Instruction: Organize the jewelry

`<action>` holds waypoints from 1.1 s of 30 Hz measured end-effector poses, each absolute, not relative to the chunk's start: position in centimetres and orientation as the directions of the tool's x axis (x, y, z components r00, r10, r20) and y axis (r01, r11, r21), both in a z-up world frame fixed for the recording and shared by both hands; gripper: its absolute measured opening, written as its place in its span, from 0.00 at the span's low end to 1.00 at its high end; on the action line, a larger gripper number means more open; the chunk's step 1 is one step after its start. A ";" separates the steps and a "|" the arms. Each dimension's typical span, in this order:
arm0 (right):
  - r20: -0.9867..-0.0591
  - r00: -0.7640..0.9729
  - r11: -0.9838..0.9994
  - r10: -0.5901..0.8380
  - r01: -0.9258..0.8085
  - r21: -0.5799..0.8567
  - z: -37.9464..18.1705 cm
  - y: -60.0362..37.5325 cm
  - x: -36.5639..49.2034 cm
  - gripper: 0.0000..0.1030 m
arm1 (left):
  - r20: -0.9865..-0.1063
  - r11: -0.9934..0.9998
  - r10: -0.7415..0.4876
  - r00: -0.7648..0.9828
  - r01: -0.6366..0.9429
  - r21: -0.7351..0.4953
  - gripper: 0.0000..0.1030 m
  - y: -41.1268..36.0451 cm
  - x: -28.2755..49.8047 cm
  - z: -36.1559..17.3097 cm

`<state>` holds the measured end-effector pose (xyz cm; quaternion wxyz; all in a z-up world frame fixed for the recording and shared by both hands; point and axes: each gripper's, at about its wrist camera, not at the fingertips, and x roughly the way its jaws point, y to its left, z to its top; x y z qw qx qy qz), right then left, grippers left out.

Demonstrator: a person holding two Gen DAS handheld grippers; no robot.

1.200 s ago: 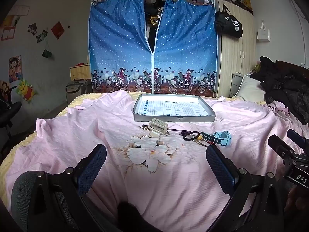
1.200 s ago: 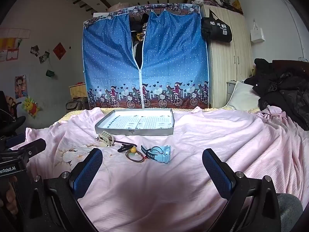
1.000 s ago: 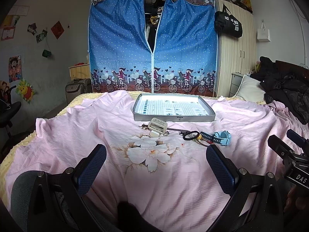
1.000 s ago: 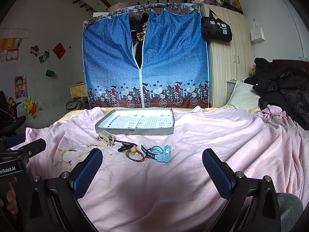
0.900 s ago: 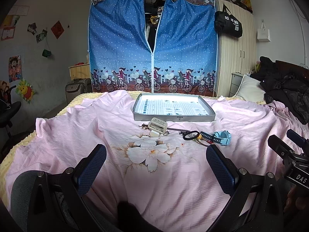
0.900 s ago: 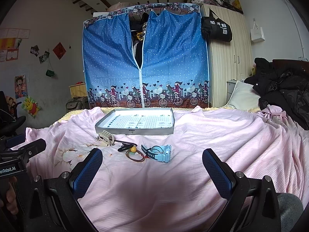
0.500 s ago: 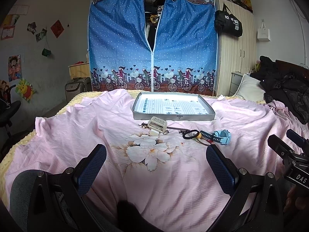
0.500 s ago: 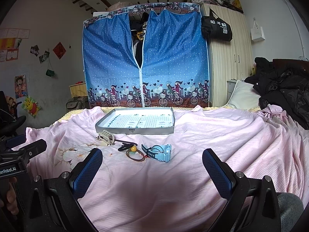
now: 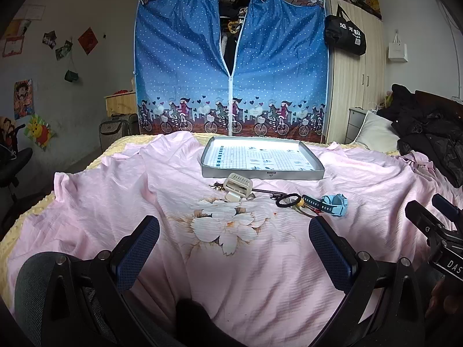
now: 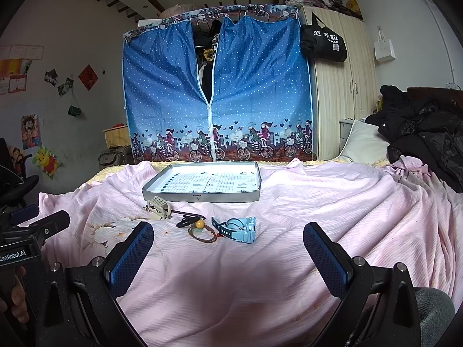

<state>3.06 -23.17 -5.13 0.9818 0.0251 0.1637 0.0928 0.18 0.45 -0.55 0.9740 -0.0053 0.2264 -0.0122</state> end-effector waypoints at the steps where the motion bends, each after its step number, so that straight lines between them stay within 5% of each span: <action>1: -0.317 0.929 0.981 0.191 -0.174 0.080 -5.4 -23.1 3.1 1.00 | -0.442 1.000 -0.025 0.897 0.020 -0.016 0.98 0.5 0.3 -0.5; 33: -0.322 0.928 0.982 0.190 -0.173 0.081 -5.1 -23.1 3.1 1.00 | -0.446 1.000 -0.024 0.895 0.017 -0.020 0.98 0.7 0.3 -0.5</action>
